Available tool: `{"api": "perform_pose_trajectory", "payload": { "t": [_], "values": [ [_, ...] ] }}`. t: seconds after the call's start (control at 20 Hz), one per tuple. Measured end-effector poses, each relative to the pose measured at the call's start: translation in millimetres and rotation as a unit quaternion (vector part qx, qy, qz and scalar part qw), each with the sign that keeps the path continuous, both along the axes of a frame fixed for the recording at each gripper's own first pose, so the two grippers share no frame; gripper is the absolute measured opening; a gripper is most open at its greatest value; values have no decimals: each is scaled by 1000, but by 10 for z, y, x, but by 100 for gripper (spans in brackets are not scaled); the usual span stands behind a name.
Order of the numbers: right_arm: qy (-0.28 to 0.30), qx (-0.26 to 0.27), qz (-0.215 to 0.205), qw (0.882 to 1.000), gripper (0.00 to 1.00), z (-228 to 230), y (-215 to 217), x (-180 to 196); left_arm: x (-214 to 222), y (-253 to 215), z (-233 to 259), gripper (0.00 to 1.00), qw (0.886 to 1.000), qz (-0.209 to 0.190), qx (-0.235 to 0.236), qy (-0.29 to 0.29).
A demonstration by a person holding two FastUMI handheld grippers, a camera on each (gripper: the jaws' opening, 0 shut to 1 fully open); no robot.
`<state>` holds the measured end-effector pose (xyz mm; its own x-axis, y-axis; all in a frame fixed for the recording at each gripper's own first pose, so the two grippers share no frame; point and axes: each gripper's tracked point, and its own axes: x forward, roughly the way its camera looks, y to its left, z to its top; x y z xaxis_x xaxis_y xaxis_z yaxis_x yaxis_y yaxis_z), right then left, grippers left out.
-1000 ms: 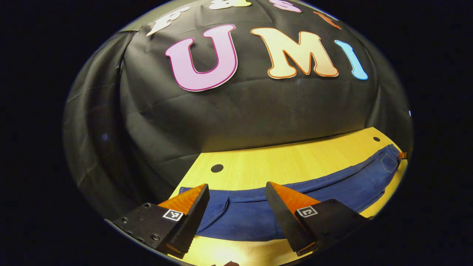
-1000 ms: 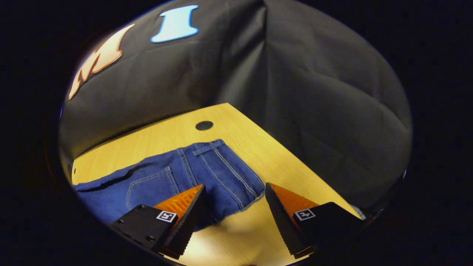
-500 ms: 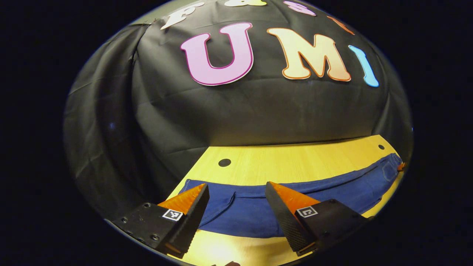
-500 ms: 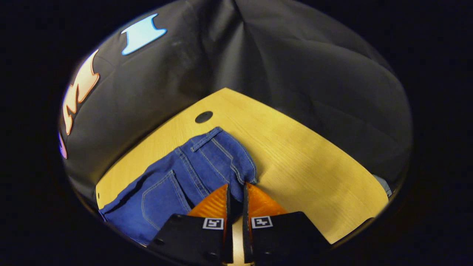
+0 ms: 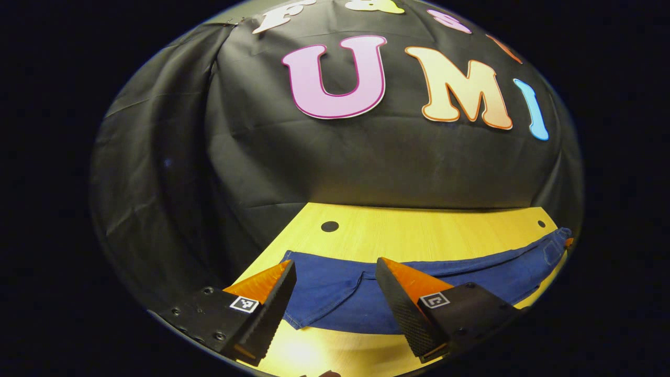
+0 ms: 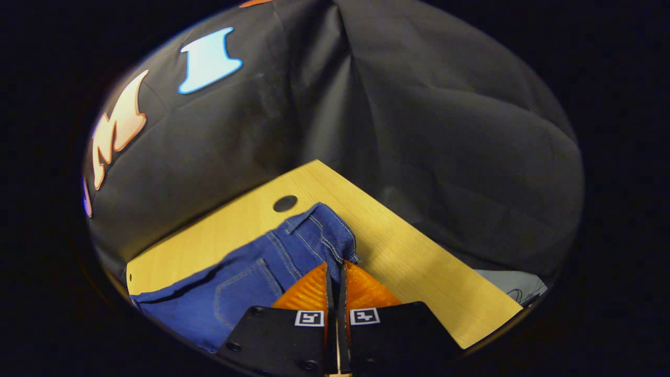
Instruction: Grasp the waist and the cuffs of the jeans and fold them to make the two legs overlap; first hold the waist and fold one-third of the jeans toward the cuffs, then hold the cuffs and fold the remaining one-third in the same direction to finish folding.
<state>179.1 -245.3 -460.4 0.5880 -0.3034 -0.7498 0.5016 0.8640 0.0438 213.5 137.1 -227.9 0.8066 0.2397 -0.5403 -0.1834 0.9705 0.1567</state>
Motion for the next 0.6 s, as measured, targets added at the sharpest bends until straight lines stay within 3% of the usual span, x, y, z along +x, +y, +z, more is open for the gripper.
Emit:
{"api": "perform_pose_trajectory", "payload": {
  "t": [0.35,0.6],
  "values": [
    [-102,-11,84,991,3,1045,344,-115,38,300,-42,95,999,-26,-33,3],
    [-134,21,135,981,3,1236,370,-133,54,587,-9,95,998,-43,-55,0]
  ]
}}
